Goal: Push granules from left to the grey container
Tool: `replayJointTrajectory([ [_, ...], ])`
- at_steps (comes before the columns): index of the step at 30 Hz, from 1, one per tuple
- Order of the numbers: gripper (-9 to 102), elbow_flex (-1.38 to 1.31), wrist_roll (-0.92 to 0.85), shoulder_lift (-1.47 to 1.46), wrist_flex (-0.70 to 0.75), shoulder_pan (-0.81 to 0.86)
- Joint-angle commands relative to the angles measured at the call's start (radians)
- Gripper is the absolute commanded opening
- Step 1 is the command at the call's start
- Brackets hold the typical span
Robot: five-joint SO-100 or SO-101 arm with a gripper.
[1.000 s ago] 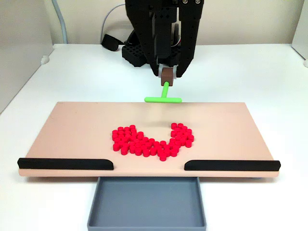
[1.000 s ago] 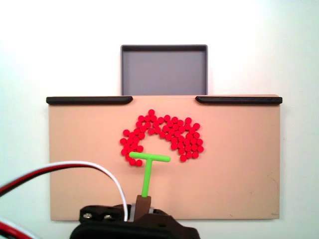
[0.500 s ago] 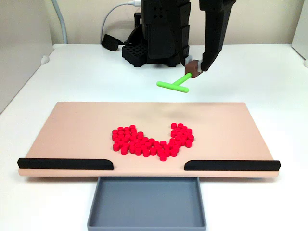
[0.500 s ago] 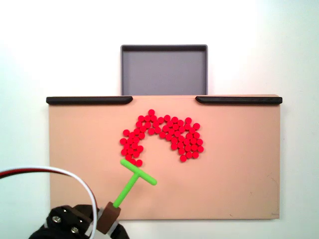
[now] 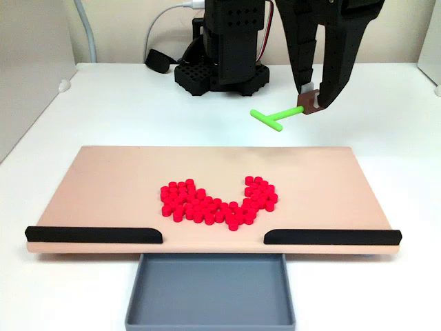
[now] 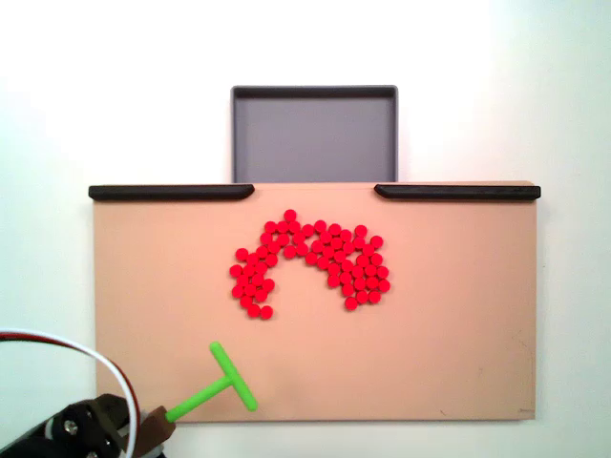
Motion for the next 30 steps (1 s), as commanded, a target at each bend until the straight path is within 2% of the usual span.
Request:
replayJointTrajectory([
  [1, 0, -0.051, 0.095, -0.011, -0.006, -0.020],
  [21, 0, -0.305, 0.437, -0.288, -0.048, -0.058],
  [30, 0, -0.422, 0.511, -0.402, -0.048, -0.051],
])
